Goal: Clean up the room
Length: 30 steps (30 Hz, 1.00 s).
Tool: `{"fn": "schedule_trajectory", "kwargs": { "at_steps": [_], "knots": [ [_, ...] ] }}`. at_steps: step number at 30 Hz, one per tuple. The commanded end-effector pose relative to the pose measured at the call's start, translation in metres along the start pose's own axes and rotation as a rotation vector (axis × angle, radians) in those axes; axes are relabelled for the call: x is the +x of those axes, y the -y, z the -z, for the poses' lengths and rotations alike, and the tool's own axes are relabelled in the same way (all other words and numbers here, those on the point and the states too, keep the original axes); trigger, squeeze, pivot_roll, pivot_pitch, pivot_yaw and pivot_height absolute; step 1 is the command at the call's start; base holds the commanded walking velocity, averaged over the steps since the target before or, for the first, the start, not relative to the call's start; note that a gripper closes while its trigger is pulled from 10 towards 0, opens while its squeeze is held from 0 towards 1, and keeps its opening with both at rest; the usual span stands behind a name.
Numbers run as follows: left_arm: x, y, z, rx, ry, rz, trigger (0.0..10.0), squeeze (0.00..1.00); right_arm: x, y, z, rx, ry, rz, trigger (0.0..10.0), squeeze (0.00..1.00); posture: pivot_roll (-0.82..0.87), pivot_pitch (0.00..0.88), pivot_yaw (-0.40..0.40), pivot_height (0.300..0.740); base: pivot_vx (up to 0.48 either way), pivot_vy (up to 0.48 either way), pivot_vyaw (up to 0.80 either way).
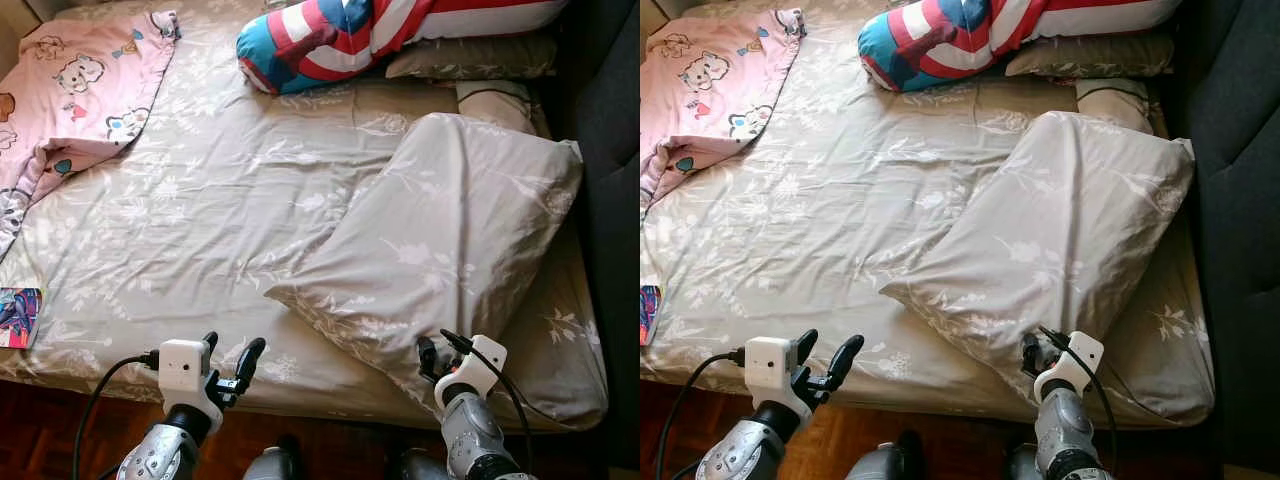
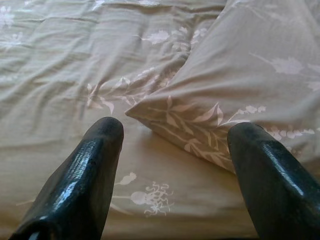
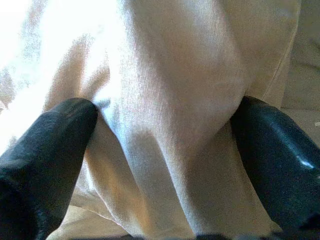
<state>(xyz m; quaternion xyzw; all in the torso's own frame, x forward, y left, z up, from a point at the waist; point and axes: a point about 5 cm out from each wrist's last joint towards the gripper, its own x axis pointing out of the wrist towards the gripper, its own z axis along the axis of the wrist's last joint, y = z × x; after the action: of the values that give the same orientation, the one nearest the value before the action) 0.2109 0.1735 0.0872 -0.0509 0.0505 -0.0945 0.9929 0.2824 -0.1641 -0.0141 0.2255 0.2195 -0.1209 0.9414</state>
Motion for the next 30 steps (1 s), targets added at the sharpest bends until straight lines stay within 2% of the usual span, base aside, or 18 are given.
{"fn": "schedule_trajectory", "kwargs": {
  "at_steps": [1,14,23,30],
  "knots": [
    [-0.007,-0.004,0.004,0.007,-0.032,-0.015,10.0,0.0,-0.005,-0.003,0.017,-0.008,-0.062,-0.009,0.0,0.0,0.19,0.364,0.131,0.74,0.0,0.0,0.0],
    [-0.008,-0.003,0.003,0.001,-0.04,-0.017,10.0,0.0,-0.007,-0.003,0.023,-0.011,-0.081,-0.021,0.0,0.0,0.19,0.369,0.128,0.74,0.0,0.0,0.0],
    [-0.001,-0.002,0.006,-0.002,-0.041,-0.016,10.0,0.0,-0.008,-0.003,0.024,-0.013,-0.086,-0.025,0.0,0.0,0.17,0.343,0.116,0.74,0.0,0.0,0.0],
    [0.009,-0.007,0.008,0.005,-0.042,-0.009,10.0,0.0,-0.01,0.005,0.026,-0.027,-0.079,-0.002,0.0,0.0,0.12,0.284,0.1,0.74,0.0,0.0,0.0]
  ]
}}
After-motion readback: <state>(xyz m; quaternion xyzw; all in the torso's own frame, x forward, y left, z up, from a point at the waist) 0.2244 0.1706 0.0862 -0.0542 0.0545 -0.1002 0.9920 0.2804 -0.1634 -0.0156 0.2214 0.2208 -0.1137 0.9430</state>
